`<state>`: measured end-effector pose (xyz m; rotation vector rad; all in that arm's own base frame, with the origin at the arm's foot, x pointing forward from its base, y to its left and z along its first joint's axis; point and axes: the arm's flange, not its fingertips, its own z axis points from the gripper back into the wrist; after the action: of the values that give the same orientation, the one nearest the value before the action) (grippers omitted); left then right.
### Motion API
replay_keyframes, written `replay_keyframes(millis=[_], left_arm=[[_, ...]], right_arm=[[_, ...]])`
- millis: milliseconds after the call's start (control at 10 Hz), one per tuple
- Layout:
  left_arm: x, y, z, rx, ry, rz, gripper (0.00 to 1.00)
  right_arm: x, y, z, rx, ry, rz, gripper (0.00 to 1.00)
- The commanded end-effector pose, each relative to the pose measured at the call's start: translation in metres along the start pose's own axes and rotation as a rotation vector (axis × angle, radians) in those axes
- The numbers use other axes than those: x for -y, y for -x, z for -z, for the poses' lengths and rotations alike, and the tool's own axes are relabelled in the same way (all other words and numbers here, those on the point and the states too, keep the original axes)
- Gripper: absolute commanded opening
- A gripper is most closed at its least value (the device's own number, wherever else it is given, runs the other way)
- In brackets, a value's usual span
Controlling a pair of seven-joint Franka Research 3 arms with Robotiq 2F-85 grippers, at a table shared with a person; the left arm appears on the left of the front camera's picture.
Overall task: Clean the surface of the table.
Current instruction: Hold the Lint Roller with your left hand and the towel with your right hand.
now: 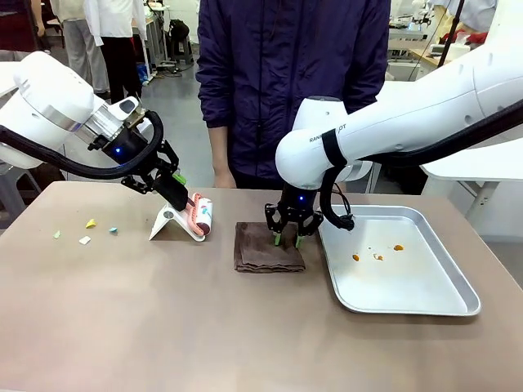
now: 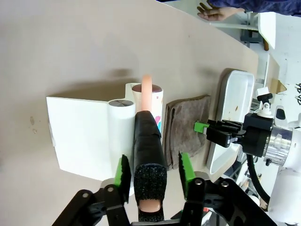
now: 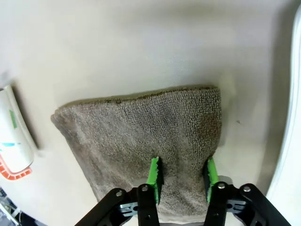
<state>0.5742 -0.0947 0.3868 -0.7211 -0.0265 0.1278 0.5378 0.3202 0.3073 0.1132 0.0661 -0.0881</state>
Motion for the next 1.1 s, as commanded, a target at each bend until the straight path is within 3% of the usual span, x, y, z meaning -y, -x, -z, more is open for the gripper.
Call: replay_keyframes(millis=[0,100,800,1000], left_arm=[[-0.003,0.005,-0.002,0.025,0.024,0.013,0.15],[-0.003,0.005,-0.002,0.028,0.021,0.017,0.00],[-0.005,0.004,-0.009,0.054,0.032,0.012,0.00],[-0.004,0.004,-0.015,0.073,0.064,0.003,0.00]], right_arm=[[-0.003,-0.001,0.001,-0.017,-0.004,-0.003,0.02],[-0.004,-0.001,0.002,-0.019,-0.003,-0.006,0.00],[-0.004,0.000,0.004,-0.022,-0.017,-0.012,0.00],[0.001,0.000,-0.002,-0.028,-0.116,-0.020,0.00]])
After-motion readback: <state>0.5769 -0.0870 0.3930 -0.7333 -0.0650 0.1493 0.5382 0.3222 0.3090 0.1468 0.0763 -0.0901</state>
